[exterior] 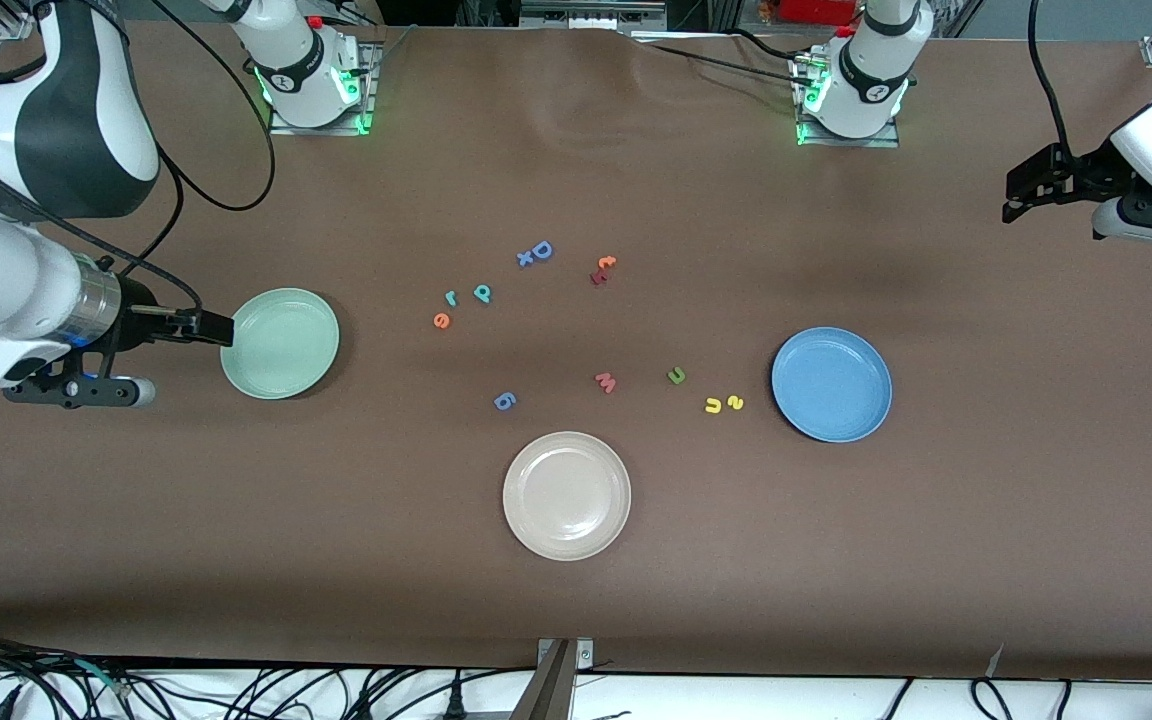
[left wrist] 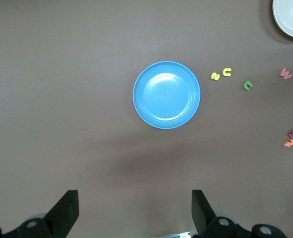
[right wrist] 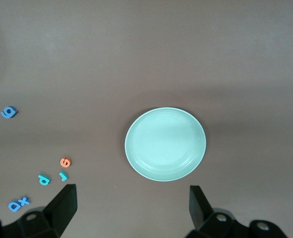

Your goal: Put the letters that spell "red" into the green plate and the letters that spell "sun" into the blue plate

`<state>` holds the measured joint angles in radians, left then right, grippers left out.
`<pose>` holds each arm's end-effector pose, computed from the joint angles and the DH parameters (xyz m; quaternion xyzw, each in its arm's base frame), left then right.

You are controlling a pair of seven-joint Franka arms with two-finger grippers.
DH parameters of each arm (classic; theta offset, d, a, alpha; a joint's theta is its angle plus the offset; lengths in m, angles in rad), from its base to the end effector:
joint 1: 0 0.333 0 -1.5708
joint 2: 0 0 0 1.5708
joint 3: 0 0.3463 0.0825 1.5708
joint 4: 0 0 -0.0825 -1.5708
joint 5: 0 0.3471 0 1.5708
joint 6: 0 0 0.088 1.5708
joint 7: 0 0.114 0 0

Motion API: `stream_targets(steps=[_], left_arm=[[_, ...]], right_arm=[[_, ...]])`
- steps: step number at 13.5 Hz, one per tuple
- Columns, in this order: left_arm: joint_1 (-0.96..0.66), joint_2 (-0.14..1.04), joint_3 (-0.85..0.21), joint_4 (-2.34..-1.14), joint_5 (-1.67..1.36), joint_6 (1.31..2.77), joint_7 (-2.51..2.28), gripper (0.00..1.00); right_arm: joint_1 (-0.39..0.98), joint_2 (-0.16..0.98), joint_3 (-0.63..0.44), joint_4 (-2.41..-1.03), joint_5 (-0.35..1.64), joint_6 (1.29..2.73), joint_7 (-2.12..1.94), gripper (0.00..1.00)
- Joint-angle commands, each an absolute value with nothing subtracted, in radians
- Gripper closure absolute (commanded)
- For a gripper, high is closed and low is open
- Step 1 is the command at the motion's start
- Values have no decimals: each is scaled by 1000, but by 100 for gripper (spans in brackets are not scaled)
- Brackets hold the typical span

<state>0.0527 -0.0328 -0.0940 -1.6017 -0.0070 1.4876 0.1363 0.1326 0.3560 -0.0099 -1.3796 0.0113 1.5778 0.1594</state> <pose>0.4960 -0.0223 0.6441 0.9952 -0.0887 -0.0406 0.0039 0.6180 0.0786 0.5269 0.9967 -0.0186 -0.0786 0.0072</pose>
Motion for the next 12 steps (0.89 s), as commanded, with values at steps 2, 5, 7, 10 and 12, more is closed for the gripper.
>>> stream_targets(steps=[2, 5, 7, 10, 12], left_arm=[[52, -34, -98, -1589, 14, 1474, 129, 0], [55, -31, -94, -1591, -4, 1476, 132, 0], [74, -20, -94, -1592, -34, 1474, 132, 0], [72, 6, -95, -1592, -41, 1474, 143, 0], [61, 8, -101, -1592, -35, 1470, 135, 0]], right_arm=[[127, 331, -6, -1407, 14, 1575, 169, 0], [127, 331, -6, -1407, 14, 1575, 169, 0], [127, 331, -6, -1407, 14, 1574, 169, 0], [127, 331, -6, -1407, 14, 1574, 169, 0], [127, 331, -6, -1407, 14, 1574, 170, 0]])
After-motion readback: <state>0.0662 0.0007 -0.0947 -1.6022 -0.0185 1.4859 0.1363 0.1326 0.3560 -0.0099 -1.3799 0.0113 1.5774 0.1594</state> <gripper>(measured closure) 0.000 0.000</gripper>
